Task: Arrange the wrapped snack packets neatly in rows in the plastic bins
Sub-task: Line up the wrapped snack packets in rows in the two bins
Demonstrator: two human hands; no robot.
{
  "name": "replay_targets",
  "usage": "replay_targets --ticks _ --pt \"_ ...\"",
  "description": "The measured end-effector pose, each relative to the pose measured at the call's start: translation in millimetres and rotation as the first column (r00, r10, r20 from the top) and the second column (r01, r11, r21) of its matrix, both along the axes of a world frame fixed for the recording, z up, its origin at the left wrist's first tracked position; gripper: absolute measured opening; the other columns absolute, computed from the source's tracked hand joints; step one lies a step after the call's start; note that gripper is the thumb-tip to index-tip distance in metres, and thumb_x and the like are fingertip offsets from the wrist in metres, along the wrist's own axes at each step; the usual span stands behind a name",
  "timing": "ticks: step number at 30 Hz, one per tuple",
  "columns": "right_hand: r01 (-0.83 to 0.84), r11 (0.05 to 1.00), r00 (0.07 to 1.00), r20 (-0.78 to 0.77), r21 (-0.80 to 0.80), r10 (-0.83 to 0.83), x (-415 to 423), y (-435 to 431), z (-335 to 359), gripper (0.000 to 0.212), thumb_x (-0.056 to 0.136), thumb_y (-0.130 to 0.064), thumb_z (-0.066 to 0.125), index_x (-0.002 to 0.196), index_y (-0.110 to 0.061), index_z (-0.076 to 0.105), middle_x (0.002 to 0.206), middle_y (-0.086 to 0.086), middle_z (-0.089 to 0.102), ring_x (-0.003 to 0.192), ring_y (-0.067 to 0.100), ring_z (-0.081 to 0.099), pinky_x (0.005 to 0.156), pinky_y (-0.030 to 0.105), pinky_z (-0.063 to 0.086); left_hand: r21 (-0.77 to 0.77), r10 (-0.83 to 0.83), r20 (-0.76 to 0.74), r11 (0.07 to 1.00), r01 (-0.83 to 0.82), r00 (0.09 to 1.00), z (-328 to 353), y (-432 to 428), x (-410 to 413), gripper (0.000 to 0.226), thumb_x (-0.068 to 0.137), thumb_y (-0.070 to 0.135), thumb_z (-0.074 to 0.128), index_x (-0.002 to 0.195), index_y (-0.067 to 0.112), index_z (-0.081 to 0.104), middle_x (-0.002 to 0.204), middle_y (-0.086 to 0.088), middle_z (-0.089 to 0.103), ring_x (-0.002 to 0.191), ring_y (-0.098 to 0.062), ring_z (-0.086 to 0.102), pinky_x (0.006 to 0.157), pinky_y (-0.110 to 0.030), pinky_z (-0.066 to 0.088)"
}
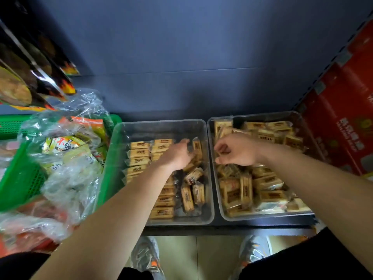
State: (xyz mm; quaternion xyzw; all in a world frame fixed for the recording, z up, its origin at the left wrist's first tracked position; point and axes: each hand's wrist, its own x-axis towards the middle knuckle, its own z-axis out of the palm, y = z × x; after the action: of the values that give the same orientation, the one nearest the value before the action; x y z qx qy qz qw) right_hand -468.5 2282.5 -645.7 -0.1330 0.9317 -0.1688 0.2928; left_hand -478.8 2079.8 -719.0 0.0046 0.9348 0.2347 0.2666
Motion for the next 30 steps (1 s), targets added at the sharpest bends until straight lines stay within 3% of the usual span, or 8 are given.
replay_targets --ticks 3,6,10,15,20,24,27,30 --pt "0.046 0.997 0.999 0.018 -0.057 -0.045 -4.8 8.3 -4.5 0.046 0.092 -0.039 0.07 0.133 -0.022 0.061 0.123 -0.006 0.063 0.113 0.014 0.06 0.102 0.039 0.051 0.16 0.079 0.088 0.983 -0.092 0.993 -13.1 11.4 -7.1 0.059 0.104 0.028 0.053 0.156 0.031 0.026 0.141 -0.003 0.054 0.117 -0.021 0.056 0.103 -0.038 0.044" --pt "0.065 0.995 0.997 0.042 -0.082 -0.062 -9.9 11.4 -4.7 0.042 0.093 -0.036 0.07 0.131 -0.022 0.061 0.12 -0.005 0.064 0.11 0.015 0.061 0.1 0.041 0.051 0.277 0.072 0.106 0.956 -0.099 0.992 -19.0 10.2 -9.3 0.083 0.09 0.014 0.069 0.153 0.042 0.023 0.141 0.005 0.052 0.115 -0.016 0.06 0.102 -0.041 0.051" --pt "0.048 0.996 0.997 0.062 -0.077 -0.043 -12.2 10.1 -0.6 0.047 0.094 -0.036 0.069 0.137 -0.02 0.058 0.121 -0.003 0.064 0.109 0.015 0.061 0.101 0.039 0.05 0.154 -0.057 0.071 0.987 0.046 0.996 -19.6 9.2 -5.4 0.093 0.082 0.015 0.079 0.155 0.039 0.026 0.143 0.0 0.041 0.127 -0.024 0.052 0.104 -0.042 0.05" --pt "0.05 0.996 0.997 0.062 -0.071 -0.046 -11.1 7.3 2.9 0.049 0.094 -0.037 0.068 0.139 -0.019 0.056 0.127 -0.002 0.063 0.113 0.017 0.059 0.103 0.04 0.049 0.024 -0.165 0.035 0.986 0.164 0.986 -13.9 1.6 -7.1 0.039 0.082 0.022 0.082 0.112 0.037 0.063 0.121 0.004 0.044 0.11 -0.019 0.051 0.089 -0.03 0.042" --pt "0.077 0.992 0.996 0.05 -0.097 -0.072 -9.6 6.9 3.9 0.049 0.093 -0.036 0.07 0.138 -0.02 0.056 0.127 -0.003 0.062 0.113 0.017 0.059 0.102 0.038 0.05 -0.012 -0.215 0.006 0.977 0.215 0.977 10.8 -5.4 0.0 0.047 0.079 0.005 0.079 0.117 0.028 0.063 0.127 0.007 0.053 0.113 -0.016 0.053 0.095 -0.029 0.047" --pt "0.088 0.978 0.996 0.028 -0.188 -0.085 -8.1 -1.3 7.9 0.045 0.093 -0.03 0.071 0.135 -0.022 0.058 0.126 -0.004 0.065 0.111 0.015 0.061 0.1 0.036 0.05 0.145 -0.026 -0.021 0.989 0.029 0.999 46.9 -27.3 8.5 0.041 0.085 0.009 0.078 0.12 0.025 0.065 0.115 0.005 0.064 0.091 -0.011 0.067 0.078 -0.026 0.053" --pt "0.081 0.944 0.997 0.036 -0.319 -0.074 -5.6 -13.6 11.9 0.038 0.092 -0.026 0.072 0.129 -0.03 0.062 0.122 -0.011 0.065 0.109 0.01 0.063 0.096 0.035 0.051 0.453 0.209 0.102 0.861 -0.233 0.972 79.4 -39.4 23.8 0.033 0.092 0.016 0.072 0.123 0.011 0.061 0.112 -0.008 0.068 0.083 -0.019 0.076 0.076 -0.028 0.062" --pt "0.076 0.901 0.997 0.029 -0.428 -0.071 -3.0 -25.8 18.3 0.047 0.09 -0.026 0.074 0.134 -0.033 0.058 0.121 -0.014 0.063 0.102 0.005 0.065 0.095 0.033 0.052 0.554 0.299 0.149 0.764 -0.33 0.943 98.7 -46.5 38.1 0.027 0.094 0.025 0.07 0.117 0.013 0.062 0.116 -0.008 0.067 0.079 -0.022 0.076 0.075 -0.028 0.061"
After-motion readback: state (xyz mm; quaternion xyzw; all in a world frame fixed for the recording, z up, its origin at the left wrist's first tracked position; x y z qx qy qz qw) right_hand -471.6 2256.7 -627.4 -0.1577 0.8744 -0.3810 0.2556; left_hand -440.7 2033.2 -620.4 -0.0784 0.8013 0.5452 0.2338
